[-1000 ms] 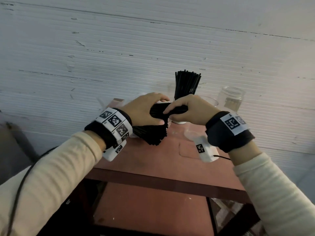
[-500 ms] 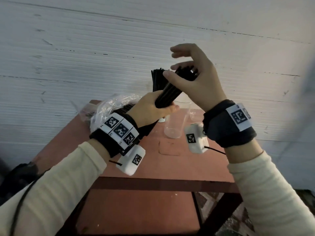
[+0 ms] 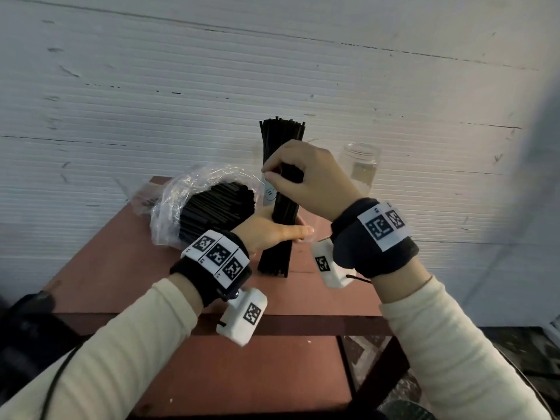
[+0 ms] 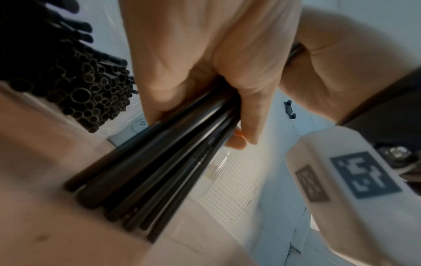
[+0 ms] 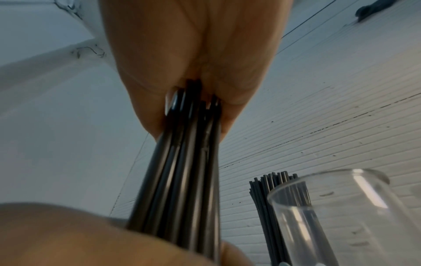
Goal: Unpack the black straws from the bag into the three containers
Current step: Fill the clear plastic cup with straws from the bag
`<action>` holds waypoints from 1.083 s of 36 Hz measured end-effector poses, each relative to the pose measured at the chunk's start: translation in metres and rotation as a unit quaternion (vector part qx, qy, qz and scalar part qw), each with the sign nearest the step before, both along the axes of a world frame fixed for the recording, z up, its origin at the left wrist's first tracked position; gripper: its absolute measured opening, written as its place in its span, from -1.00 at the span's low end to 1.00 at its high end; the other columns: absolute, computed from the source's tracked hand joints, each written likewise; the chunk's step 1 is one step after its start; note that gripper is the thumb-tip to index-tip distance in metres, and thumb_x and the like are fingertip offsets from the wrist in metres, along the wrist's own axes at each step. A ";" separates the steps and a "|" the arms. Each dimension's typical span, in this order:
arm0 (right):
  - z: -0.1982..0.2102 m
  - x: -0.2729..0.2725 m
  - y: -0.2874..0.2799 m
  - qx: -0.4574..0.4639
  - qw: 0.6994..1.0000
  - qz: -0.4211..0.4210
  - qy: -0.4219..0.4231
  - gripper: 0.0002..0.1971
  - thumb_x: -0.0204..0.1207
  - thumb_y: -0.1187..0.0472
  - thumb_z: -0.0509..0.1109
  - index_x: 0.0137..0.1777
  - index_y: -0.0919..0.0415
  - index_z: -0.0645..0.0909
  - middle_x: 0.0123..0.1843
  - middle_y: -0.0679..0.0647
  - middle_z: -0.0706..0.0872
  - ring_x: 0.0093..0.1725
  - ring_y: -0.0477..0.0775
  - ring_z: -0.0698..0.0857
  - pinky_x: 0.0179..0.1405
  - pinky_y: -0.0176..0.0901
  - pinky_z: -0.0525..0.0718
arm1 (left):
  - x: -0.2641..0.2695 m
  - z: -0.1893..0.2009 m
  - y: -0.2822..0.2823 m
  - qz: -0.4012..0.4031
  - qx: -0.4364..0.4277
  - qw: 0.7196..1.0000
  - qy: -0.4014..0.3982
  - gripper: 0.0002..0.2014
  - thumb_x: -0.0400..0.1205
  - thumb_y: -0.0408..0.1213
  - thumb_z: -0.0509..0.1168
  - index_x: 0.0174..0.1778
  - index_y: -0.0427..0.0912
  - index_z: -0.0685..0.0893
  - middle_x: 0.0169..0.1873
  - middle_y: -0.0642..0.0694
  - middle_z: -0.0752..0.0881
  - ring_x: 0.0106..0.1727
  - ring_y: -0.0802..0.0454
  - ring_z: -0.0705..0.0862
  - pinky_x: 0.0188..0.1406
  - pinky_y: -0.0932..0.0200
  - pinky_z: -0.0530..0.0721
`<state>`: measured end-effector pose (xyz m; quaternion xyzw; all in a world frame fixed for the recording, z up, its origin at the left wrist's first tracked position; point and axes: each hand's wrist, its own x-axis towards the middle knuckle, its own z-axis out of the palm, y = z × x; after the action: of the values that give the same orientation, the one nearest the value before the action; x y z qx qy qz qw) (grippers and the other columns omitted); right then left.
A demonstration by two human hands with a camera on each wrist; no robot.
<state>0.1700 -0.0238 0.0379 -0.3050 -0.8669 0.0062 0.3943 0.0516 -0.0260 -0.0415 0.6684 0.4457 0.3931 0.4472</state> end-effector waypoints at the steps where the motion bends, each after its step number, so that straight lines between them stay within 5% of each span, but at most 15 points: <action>1: 0.001 0.001 0.000 0.001 1.000 0.002 0.007 -0.83 0.51 0.20 0.46 0.06 0.21 0.74 0.01 -0.04 0.70 0.00 -0.16 0.63 0.11 -0.58 0.44 | 0.000 0.000 0.000 0.005 0.001 1.000 0.006 -0.84 0.53 -0.17 0.51 -0.20 -0.18 0.72 -0.30 -0.08 0.77 -0.11 0.01 0.78 0.26 0.02 0.67; 6: 0.006 0.016 -0.008 -0.081 0.986 0.034 0.141 -0.34 0.37 0.05 0.62 0.44 0.02 0.44 0.38 -0.04 0.54 0.30 -0.14 0.60 0.28 -0.27 0.61 | -0.005 0.005 0.004 0.021 0.014 0.999 -0.020 -0.73 0.57 0.00 0.44 -0.33 -0.07 0.64 -0.44 0.05 0.67 -0.24 0.10 0.74 0.26 -0.12 0.67; 10: 0.002 0.028 -0.013 -0.129 0.974 0.012 0.185 -0.16 0.21 -0.12 0.66 0.46 0.02 0.38 0.31 -0.05 0.53 0.16 -0.11 0.61 0.08 -0.30 0.64 | -0.010 0.019 -0.001 -0.028 0.028 0.999 0.030 -0.70 0.57 0.10 0.39 -0.38 0.02 0.62 -0.45 0.07 0.68 -0.17 0.07 0.78 0.14 0.03 0.67; 13: 0.001 0.034 -0.013 -0.223 0.970 0.028 0.095 -0.26 0.20 -0.16 0.66 0.37 0.03 0.53 0.04 -0.24 0.63 0.00 -0.23 0.65 -0.03 -0.35 0.56 | -0.007 0.034 -0.013 -0.118 0.025 0.988 0.100 -0.72 0.60 0.00 0.40 -0.37 -0.04 0.62 -0.44 0.05 0.67 -0.23 0.07 0.76 0.00 0.14 0.72; 16: -0.005 0.035 -0.016 -0.300 0.951 0.076 -0.002 -0.65 0.39 0.14 0.61 0.17 0.14 0.70 -0.25 -0.33 0.68 -0.15 -0.36 0.66 -0.09 -0.45 0.55 | -0.003 0.042 -0.019 -0.174 0.022 0.974 0.147 -0.72 0.65 -0.16 0.37 -0.38 -0.14 0.63 -0.40 -0.05 0.66 -0.27 0.10 0.70 -0.13 0.25 0.66; 19: -0.010 0.035 -0.018 -0.258 0.962 0.078 0.050 -0.90 0.45 0.33 0.55 -0.09 0.37 0.73 -0.26 -0.05 0.74 -0.21 -0.17 0.72 -0.12 -0.29 0.68 | 0.003 0.040 -0.020 -0.193 0.008 0.974 0.119 -0.77 0.62 -0.27 0.41 -0.36 -0.20 0.65 -0.39 -0.08 0.64 -0.28 0.07 0.67 -0.12 0.20 0.68; 22: -0.003 0.037 -0.017 -0.221 0.969 0.058 0.094 -0.89 0.46 0.41 0.51 -0.23 0.45 0.64 -0.38 0.05 0.66 -0.40 -0.19 0.65 -0.38 -0.35 0.62 | 0.010 0.042 -0.015 -0.146 0.007 0.988 0.053 -0.81 0.52 -0.31 0.51 -0.03 -0.26 0.68 -0.33 -0.04 0.71 -0.26 0.03 0.71 -0.07 0.09 0.75; 24: 0.009 0.041 -0.012 -0.205 0.966 0.069 0.144 -0.87 0.45 0.43 0.49 -0.28 0.33 0.62 -0.39 -0.05 0.65 -0.36 -0.17 0.67 -0.32 -0.32 0.63 | 0.015 0.047 -0.010 -0.094 0.041 0.994 0.030 -0.56 0.43 -0.18 0.60 0.17 -0.12 0.63 -0.25 -0.02 0.74 -0.19 0.01 0.76 -0.09 0.05 0.76; 27: 0.036 0.051 0.001 -0.165 0.954 0.053 0.246 -0.88 0.44 0.39 0.49 -0.25 0.30 0.59 -0.40 -0.06 0.63 -0.38 -0.19 0.62 -0.35 -0.37 0.56 | 0.019 0.055 0.002 0.025 0.123 0.992 0.015 -0.24 0.29 -0.02 0.67 0.35 0.07 0.42 -0.01 0.09 0.66 -0.03 0.18 0.70 -0.13 0.26 0.65; 31: 0.069 0.064 0.018 -0.101 0.931 -0.015 0.350 -0.86 0.41 0.32 0.50 -0.27 0.23 0.57 -0.42 -0.11 0.60 -0.43 -0.22 0.59 -0.47 -0.43 0.49 | 0.022 0.060 0.025 0.135 0.198 0.970 0.042 0.11 0.15 0.08 0.68 0.57 0.06 0.24 0.31 -0.05 0.46 0.26 0.12 0.50 0.22 0.18 0.50; 35: 0.081 0.065 0.040 -0.100 0.936 -0.086 0.327 -0.83 0.38 0.24 0.50 -0.20 0.24 0.54 -0.34 0.02 0.59 -0.42 -0.18 0.57 -0.48 -0.38 0.51 | 0.026 0.055 0.048 0.118 0.109 0.986 0.050 0.15 0.27 -0.10 0.69 0.67 -0.07 0.10 0.57 -0.10 0.26 0.51 0.06 0.35 0.33 0.22 0.35; 39: 0.070 0.060 0.064 -0.143 0.955 -0.143 0.217 -0.73 0.41 0.18 0.50 -0.34 0.12 0.43 -0.41 -0.04 0.50 -0.48 -0.18 0.50 -0.55 -0.38 0.46 | 0.028 0.046 0.063 0.094 0.068 0.990 0.084 0.09 0.32 -0.15 0.66 0.67 -0.14 0.13 0.62 -0.10 0.30 0.59 0.01 0.33 0.42 0.20 0.32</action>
<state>0.2301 0.0401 0.1081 -0.4698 -0.6978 0.1397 0.5224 0.0795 0.0368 0.0046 0.6832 0.5149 0.4050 0.3227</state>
